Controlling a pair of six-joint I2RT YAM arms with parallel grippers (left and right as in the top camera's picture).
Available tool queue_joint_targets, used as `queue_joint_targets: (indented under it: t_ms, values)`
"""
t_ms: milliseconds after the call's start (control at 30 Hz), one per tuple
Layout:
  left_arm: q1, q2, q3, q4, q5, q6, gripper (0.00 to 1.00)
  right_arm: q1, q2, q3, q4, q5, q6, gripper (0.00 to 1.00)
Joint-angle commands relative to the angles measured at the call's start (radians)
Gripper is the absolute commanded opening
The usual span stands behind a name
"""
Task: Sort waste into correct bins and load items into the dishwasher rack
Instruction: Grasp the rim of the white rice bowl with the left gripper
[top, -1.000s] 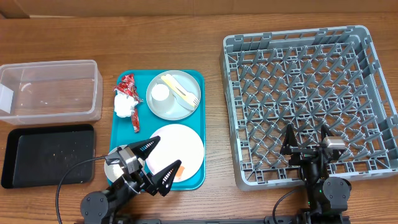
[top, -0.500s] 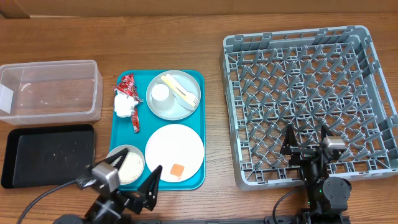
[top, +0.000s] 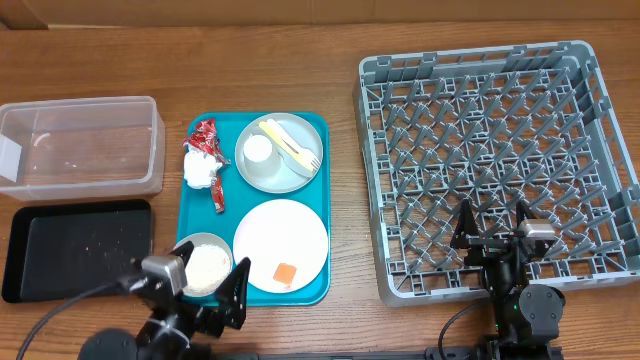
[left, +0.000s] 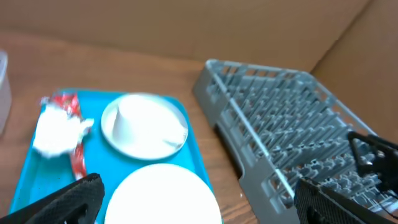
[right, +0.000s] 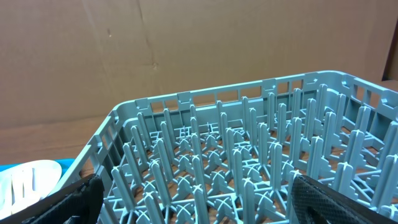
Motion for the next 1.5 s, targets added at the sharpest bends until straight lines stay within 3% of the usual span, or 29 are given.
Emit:
queue_joint_targets:
  t_ms: [0,267,500,767,1300,1467]
  values:
    - [0.005,0.105,0.048,-0.008,-0.037,-0.043,1.00,-0.003,-0.009,-0.010,0.006,0.006,-0.007,1.00]
    - [0.005,0.470,0.280,-0.234,-0.196,-0.042,1.00,-0.003,-0.009,-0.010,0.006,0.006,-0.007,1.00]
    - [0.004,0.639,0.302,-0.287,0.002,-0.039,1.00,-0.003,-0.009,-0.010,0.006,0.006,-0.007,1.00]
    - [0.004,0.809,0.300,-0.467,-0.211,-0.171,1.00,-0.003,-0.009,-0.010,0.006,0.006,-0.007,1.00]
    - [-0.220,0.974,0.275,-0.410,-0.319,-0.286,1.00,-0.003,-0.009,-0.010,0.006,0.006,-0.007,1.00]
    - [-0.223,1.033,0.229,-0.377,-0.331,-0.294,1.00,-0.003,-0.009,-0.010,0.006,0.006,-0.007,1.00]
